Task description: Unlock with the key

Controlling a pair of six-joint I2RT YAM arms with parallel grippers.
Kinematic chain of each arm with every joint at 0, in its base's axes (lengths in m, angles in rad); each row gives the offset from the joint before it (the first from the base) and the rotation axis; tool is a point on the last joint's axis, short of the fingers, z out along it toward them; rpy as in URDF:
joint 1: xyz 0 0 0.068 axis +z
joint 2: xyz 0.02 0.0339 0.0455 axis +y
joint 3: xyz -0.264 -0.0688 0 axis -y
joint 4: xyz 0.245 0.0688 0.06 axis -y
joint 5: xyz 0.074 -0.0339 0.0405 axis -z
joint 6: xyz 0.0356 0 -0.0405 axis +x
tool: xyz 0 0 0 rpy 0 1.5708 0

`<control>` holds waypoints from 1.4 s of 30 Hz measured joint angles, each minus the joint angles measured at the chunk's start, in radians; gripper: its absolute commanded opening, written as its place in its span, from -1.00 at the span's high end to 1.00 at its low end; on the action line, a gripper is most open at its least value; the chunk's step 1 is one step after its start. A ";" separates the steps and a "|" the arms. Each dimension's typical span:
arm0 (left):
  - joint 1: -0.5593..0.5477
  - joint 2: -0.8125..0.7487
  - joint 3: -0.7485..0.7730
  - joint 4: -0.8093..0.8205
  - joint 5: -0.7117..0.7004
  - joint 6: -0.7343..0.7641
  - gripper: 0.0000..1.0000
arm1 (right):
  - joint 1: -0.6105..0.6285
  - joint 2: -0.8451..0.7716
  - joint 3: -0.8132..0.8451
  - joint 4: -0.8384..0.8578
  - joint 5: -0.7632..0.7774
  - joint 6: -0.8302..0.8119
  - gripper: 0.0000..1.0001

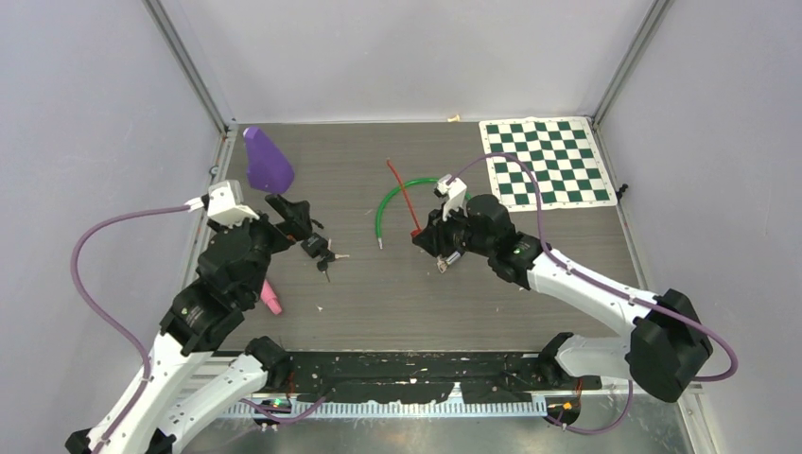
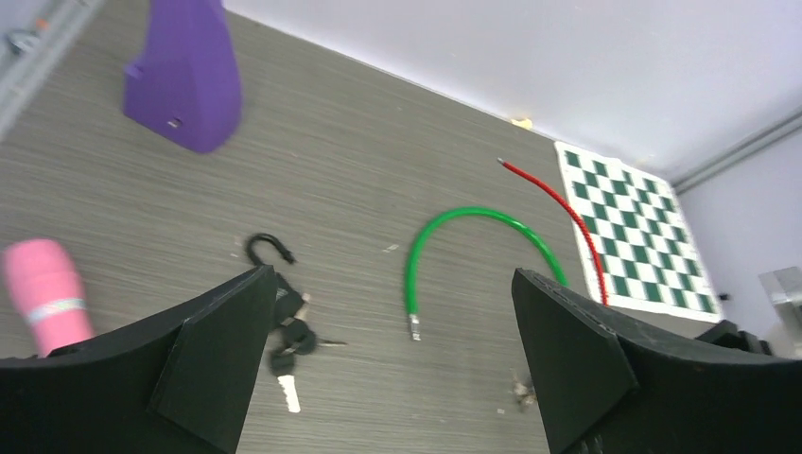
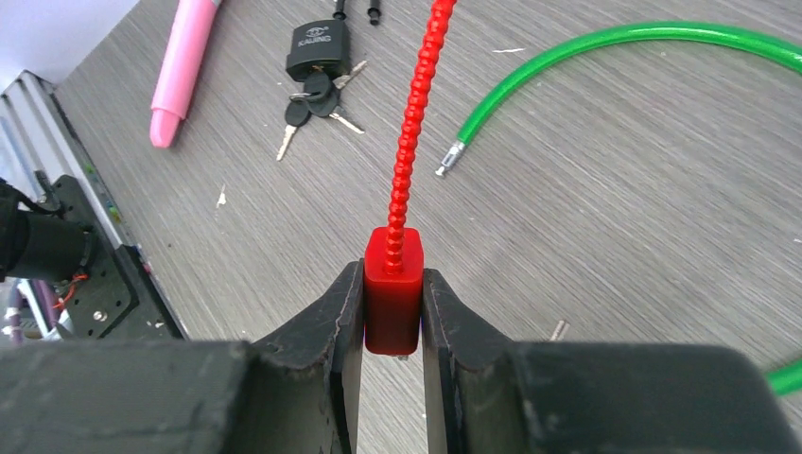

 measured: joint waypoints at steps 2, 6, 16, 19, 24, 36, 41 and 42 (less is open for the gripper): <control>0.000 -0.015 0.019 -0.035 -0.023 0.045 -0.99 | 0.000 0.020 0.000 0.019 -0.019 0.016 0.89; 0.000 -0.051 0.024 -0.124 -0.056 0.115 -0.99 | 0.003 0.135 0.019 0.067 -0.057 0.061 0.89; 0.000 -0.147 -0.064 -0.240 -0.092 0.222 -0.99 | 0.127 0.528 0.274 -0.032 0.076 0.069 0.81; 0.000 -0.189 -0.119 -0.242 -0.125 0.243 -0.99 | 0.169 0.586 0.328 -0.080 0.132 0.073 0.43; 0.000 -0.283 -0.180 -0.249 -0.141 0.255 -0.99 | 0.220 0.634 0.369 -0.166 0.203 0.090 -0.16; 0.033 -0.548 -0.243 -0.194 -0.148 0.279 -0.99 | 0.260 0.366 0.290 -0.302 0.376 0.162 -0.87; 0.033 -0.594 -0.247 -0.187 -0.154 0.278 -0.99 | 0.228 -0.048 0.163 -0.315 0.599 0.195 -0.97; 0.033 -0.600 -0.246 -0.185 -0.155 0.278 -0.99 | 0.223 -0.122 0.137 -0.317 0.641 0.200 -0.92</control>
